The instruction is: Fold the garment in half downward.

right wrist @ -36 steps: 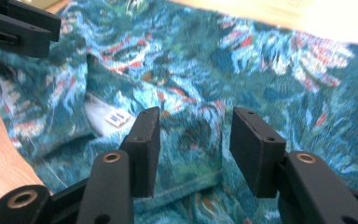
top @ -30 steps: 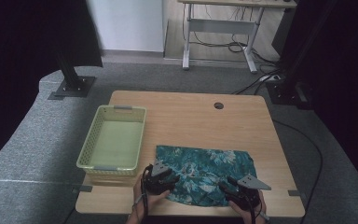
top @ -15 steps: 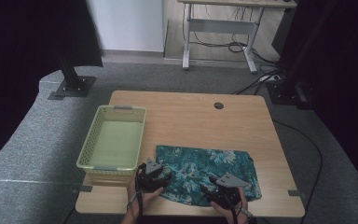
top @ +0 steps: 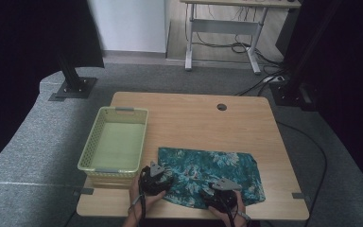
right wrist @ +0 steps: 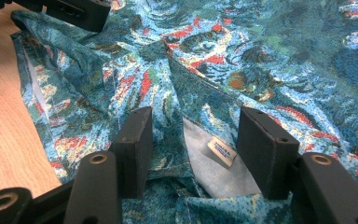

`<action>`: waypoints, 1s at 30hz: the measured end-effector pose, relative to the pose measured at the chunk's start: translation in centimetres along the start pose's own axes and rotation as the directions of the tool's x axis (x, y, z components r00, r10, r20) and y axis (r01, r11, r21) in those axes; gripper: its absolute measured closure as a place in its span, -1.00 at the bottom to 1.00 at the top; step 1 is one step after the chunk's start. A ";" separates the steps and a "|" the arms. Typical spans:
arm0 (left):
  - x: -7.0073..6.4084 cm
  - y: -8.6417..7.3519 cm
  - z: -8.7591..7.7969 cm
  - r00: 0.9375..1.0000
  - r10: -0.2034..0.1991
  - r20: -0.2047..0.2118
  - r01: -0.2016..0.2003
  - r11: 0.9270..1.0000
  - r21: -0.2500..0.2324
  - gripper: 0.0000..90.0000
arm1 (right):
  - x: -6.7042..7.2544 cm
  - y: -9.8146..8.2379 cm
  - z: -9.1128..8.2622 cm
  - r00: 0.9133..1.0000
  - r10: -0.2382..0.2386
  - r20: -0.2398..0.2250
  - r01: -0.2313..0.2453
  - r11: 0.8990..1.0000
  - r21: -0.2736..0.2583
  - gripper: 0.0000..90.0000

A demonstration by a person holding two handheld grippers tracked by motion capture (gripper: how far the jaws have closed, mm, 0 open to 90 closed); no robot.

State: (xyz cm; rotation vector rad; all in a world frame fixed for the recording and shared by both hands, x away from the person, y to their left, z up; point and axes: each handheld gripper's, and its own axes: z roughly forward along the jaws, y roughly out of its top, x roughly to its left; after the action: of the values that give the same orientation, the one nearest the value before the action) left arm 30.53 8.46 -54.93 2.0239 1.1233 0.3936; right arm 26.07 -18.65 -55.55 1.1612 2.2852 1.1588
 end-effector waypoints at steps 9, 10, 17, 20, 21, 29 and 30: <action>-0.3 0.0 0.1 1.000 0.008 0.012 -0.008 1.000 0.002 0.11 | -0.6 -0.1 0.0 1.000 -0.002 -0.014 0.002 1.000 -0.006 -0.01; -0.4 0.0 0.1 1.000 0.011 0.014 -0.011 1.000 0.001 0.11 | -0.8 -0.1 -0.1 1.000 -0.004 -0.017 0.004 1.000 -0.004 -0.01; -1.0 0.3 0.6 0.999 0.024 0.039 -0.024 1.000 0.003 0.09 | -2.0 -0.5 -0.5 1.000 0.014 -0.025 -0.014 1.000 -0.014 0.00; -1.2 0.5 0.8 0.999 0.030 0.044 -0.031 1.000 0.005 0.09 | -2.2 -0.6 -0.6 1.000 0.016 -0.018 -0.016 1.000 -0.017 0.00; -1.2 0.6 0.9 0.998 0.034 0.045 -0.034 0.999 0.007 0.09 | -2.3 -0.6 -0.7 1.000 0.014 -0.013 -0.014 1.000 -0.018 0.00; -1.8 0.8 1.3 0.998 0.044 0.055 -0.044 0.999 0.002 0.12 | -2.8 -1.0 -1.1 1.000 0.006 0.016 -0.006 1.000 -0.018 0.00; -1.9 0.8 1.4 0.997 0.045 0.055 -0.045 0.999 0.003 0.12 | -2.8 -1.0 -1.2 1.000 0.000 0.027 0.000 1.000 -0.015 0.00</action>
State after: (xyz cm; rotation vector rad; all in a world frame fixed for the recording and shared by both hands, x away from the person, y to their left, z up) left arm 30.75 5.94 -55.02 2.0543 1.0470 0.3561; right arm 26.60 -21.81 -55.83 1.1641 2.2522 1.1516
